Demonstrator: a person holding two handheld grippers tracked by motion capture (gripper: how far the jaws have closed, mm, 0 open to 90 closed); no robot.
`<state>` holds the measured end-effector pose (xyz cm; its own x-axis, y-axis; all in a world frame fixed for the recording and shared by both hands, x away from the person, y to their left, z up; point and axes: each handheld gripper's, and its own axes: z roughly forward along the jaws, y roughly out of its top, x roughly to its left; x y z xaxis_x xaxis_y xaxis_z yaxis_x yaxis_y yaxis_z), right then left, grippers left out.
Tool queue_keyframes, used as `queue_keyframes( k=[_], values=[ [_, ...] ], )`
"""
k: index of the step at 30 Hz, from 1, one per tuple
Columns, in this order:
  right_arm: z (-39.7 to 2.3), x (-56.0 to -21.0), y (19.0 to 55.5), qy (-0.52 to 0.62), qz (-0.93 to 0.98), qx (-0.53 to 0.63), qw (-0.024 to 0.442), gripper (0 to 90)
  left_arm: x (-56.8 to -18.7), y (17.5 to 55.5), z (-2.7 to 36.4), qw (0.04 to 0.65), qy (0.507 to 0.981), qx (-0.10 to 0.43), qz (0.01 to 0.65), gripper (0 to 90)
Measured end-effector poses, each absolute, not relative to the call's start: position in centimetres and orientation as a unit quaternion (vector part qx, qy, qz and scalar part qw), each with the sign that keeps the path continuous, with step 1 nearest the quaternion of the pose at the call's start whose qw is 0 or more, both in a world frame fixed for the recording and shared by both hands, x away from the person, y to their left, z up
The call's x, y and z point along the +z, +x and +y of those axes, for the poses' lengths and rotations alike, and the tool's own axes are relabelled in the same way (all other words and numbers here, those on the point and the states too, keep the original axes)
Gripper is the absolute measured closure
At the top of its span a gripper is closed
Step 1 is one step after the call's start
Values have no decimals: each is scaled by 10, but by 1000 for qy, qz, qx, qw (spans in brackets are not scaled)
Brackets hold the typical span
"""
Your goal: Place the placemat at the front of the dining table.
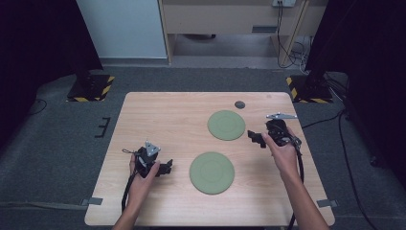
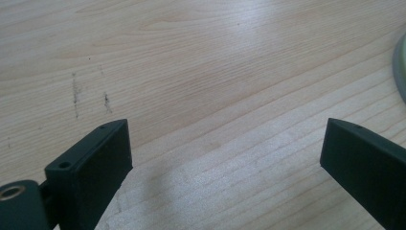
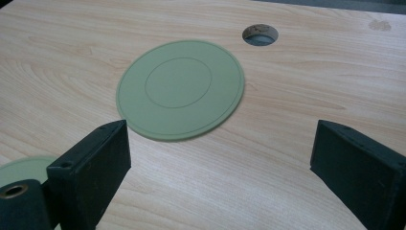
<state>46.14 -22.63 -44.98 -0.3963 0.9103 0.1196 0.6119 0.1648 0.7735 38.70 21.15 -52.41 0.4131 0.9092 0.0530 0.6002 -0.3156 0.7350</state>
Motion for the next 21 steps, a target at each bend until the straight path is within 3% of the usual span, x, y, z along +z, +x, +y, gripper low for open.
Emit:
queue_keyframes(
  k=[21],
  values=[
    [-232,-469,436,510,746,382,192,65,-524,386,210,321,779,240,482,30]
  ],
)
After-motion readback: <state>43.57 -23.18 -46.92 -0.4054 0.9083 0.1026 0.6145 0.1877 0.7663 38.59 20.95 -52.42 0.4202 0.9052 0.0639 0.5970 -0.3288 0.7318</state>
